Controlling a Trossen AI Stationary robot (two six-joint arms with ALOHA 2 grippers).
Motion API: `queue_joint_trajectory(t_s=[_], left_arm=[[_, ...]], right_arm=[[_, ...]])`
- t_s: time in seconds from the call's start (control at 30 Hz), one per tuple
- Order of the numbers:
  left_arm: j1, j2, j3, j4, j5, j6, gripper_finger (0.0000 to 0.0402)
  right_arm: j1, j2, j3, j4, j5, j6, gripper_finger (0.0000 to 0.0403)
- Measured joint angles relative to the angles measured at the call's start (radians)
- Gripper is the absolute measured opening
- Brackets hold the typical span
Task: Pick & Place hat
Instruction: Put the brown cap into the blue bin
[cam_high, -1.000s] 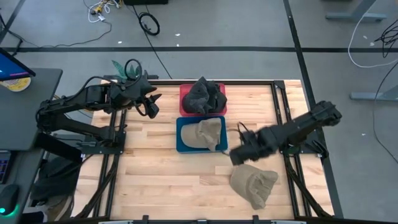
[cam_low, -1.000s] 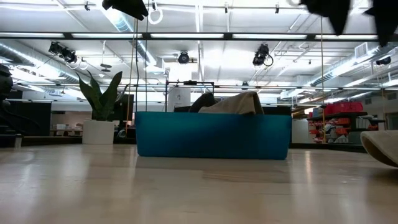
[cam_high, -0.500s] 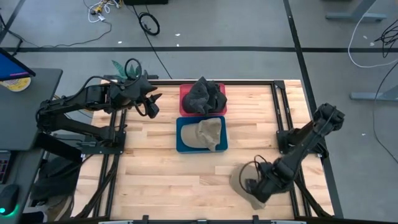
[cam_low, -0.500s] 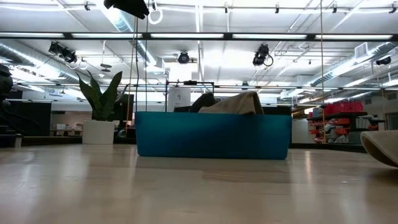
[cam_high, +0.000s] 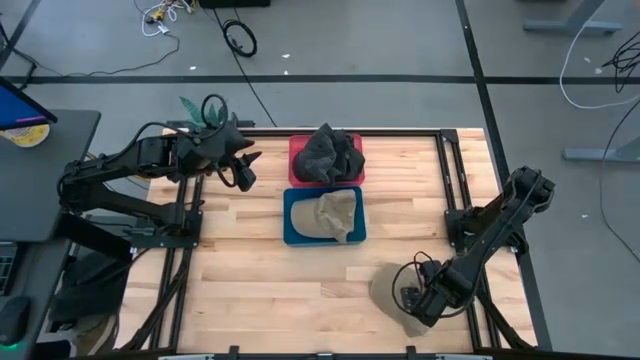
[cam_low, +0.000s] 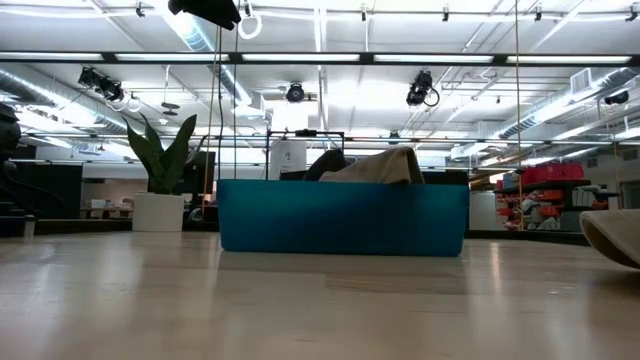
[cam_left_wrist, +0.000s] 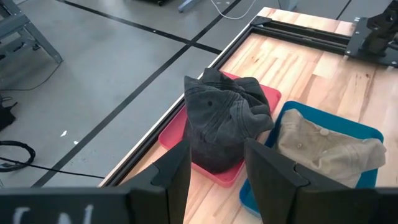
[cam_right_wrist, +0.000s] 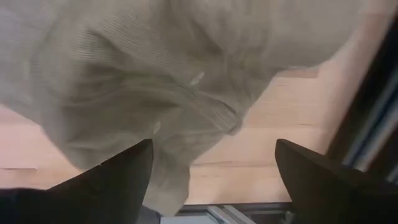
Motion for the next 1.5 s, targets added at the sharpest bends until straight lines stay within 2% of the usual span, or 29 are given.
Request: queue_joint_trajectory(t_s=[0.33, 0.53, 0.63, 0.73, 0.8, 1.03, 1.1, 1.17, 1.27, 1.33, 1.4, 1.5], left_arm=[[0.000, 0.000, 0.000, 0.007, 0.004, -0.008, 0.0154], [0.000, 0.000, 0.000, 0.066, 0.065, -0.126, 0.0154], [0.000, 0.000, 0.000, 0.123, 0.083, -0.161, 0.0154], [0.000, 0.000, 0.000, 0.190, 0.083, -0.190, 0.0154], [0.000, 0.000, 0.000, 0.241, 0.077, -0.202, 0.0154], [0.000, 0.045, 0.000, 0.426, 0.067, -0.208, 0.0154], [0.000, 0.065, 0.000, 0.442, 0.067, -0.221, 0.0154], [0.000, 0.098, 0.000, 0.493, 0.067, -0.253, 0.0154], [0.000, 0.149, -0.002, 0.543, 0.072, -0.336, 0.0154], [0.000, 0.183, -0.001, 0.581, 0.105, -0.388, 0.0154], [-0.001, 0.217, -0.001, 0.617, 0.141, -0.422, 0.0154], [-0.020, 0.261, -0.001, 0.673, 0.152, -0.449, 0.0154]], right_arm=[[0.018, 0.000, -0.201, 0.254, 0.000, -0.003, 0.0338], [0.044, -0.007, -0.302, 0.372, 0.009, -0.007, 0.0336], [0.051, -0.007, -0.322, 0.389, 0.029, -0.026, 0.0317], [0.053, -0.007, -0.323, 0.375, 0.043, -0.071, 0.0272], [0.054, -0.007, -0.323, 0.356, 0.045, -0.114, 0.0228], [0.055, -0.008, -0.322, 0.319, 0.116, -0.287, 0.0031], [0.055, -0.010, -0.322, 0.321, 0.145, -0.319, 0.0015], [0.053, -0.020, -0.323, 0.322, 0.169, -0.324, 0.0021], [0.050, -0.068, -0.333, 0.328, 0.305, -0.358, 0.0014], [0.041, -0.113, -0.340, 0.307, 0.491, -0.398, 0.0008], [0.029, -0.174, -0.338, 0.315, 0.619, -0.429, 0.0008], [-0.021, -0.259, -0.334, 0.315, 0.698, -0.506, 0.0007]])
